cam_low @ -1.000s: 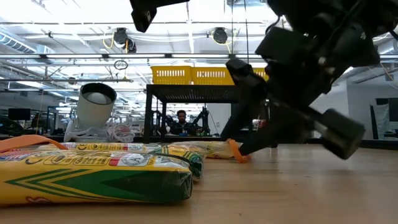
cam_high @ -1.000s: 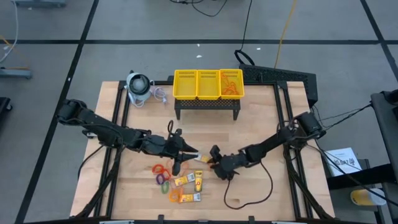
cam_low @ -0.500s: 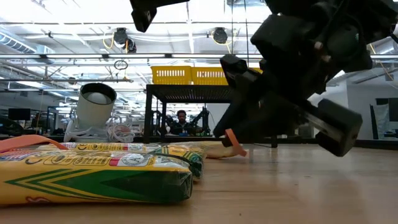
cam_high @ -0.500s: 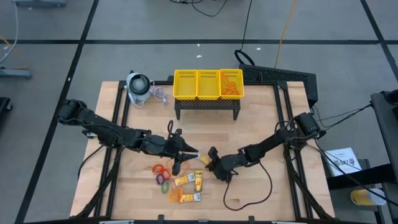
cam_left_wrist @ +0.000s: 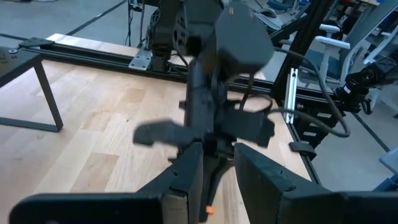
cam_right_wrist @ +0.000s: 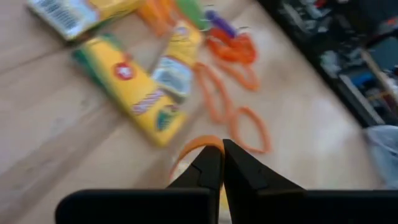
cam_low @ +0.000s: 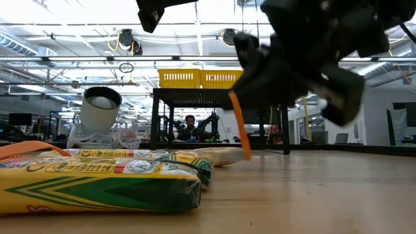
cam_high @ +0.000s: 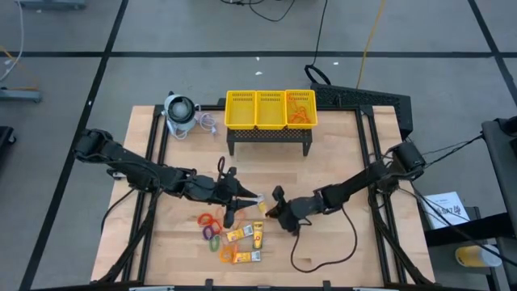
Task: Pick & Place Office Desk Supplies
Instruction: Put the orange rubber band into the right yellow bin on the shelf
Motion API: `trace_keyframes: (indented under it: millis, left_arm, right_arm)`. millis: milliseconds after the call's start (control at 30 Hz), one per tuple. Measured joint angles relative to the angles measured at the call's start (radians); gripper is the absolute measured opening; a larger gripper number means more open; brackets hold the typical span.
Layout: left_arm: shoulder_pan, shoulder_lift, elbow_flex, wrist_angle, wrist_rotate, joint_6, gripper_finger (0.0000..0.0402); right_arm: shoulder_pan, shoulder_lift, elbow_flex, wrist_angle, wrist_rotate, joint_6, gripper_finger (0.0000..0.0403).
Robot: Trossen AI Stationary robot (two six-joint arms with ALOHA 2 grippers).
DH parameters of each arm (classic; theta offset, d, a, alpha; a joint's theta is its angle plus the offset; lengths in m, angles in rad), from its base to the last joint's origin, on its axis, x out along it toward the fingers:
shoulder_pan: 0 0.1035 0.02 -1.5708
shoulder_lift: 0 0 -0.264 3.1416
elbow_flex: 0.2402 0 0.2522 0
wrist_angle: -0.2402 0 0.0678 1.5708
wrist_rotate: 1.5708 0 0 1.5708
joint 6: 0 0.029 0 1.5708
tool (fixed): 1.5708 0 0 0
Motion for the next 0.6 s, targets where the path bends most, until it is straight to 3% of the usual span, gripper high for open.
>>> trace_keyframes:
  millis: [133,333,600]
  left_arm:
    - [0.000,0.000,0.000,0.003,0.000,0.007,0.0099]
    - [0.031,0.000,0.000,0.008,0.000,0.115,0.0099]
    - [0.096,0.000,0.000,0.000,-0.001,0.208,0.0099]
  right_arm:
    - [-0.012,-0.091,0.000,-0.046,0.067,0.051,0.0002]
    - [-0.088,-0.258,0.000,-0.098,0.068,0.249,0.0001]
    - [-0.230,-0.462,0.000,-0.086,0.067,0.288,0.0001]
